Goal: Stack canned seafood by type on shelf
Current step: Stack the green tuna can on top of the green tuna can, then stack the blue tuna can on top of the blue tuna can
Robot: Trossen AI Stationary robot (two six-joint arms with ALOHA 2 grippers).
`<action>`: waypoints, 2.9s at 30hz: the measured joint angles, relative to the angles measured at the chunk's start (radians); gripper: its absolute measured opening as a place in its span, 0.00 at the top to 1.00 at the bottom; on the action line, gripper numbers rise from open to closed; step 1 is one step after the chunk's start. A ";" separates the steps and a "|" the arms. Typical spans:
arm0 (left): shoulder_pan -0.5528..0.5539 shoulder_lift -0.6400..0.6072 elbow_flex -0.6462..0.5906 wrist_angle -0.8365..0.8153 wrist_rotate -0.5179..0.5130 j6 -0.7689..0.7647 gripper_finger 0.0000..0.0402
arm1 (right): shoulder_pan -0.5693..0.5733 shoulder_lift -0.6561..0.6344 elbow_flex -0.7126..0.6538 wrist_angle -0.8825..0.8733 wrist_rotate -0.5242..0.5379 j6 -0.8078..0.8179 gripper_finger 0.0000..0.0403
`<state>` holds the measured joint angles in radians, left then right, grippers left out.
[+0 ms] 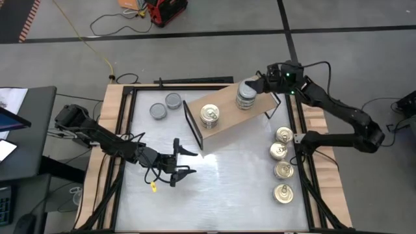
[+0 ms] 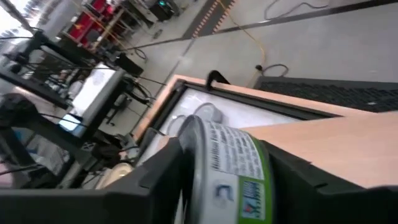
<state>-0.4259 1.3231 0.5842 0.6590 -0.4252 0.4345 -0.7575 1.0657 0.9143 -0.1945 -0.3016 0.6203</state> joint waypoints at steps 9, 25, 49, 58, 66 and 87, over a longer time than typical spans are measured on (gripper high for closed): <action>0.000 0.000 0.000 0.000 0.000 -0.001 0.28 | 0.001 0.001 -0.001 -0.011 0.000 -0.027 0.30; 0.000 0.000 0.001 -0.017 -0.001 -0.002 0.28 | -0.011 -0.039 0.139 -0.259 0.142 -0.177 0.29; -0.012 -0.143 0.002 -0.437 -0.051 -0.203 0.28 | 1.021 -0.082 0.018 -0.654 0.774 0.214 0.29; -0.011 -0.144 0.002 -0.460 -0.081 -0.269 0.28 | 1.105 0.172 0.015 -0.948 0.608 0.584 0.29; -0.011 -0.144 0.002 -0.460 -0.086 -0.289 0.28 | 1.105 0.398 0.015 -1.046 0.448 0.658 0.29; -0.011 -0.144 0.001 -0.460 -0.088 -0.271 0.28 | 1.157 0.765 0.179 -1.089 0.446 0.514 0.72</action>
<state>-0.4374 1.1790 0.5850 0.1986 -0.5133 0.1631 0.3998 1.8305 1.0929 -1.2838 0.1441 1.1347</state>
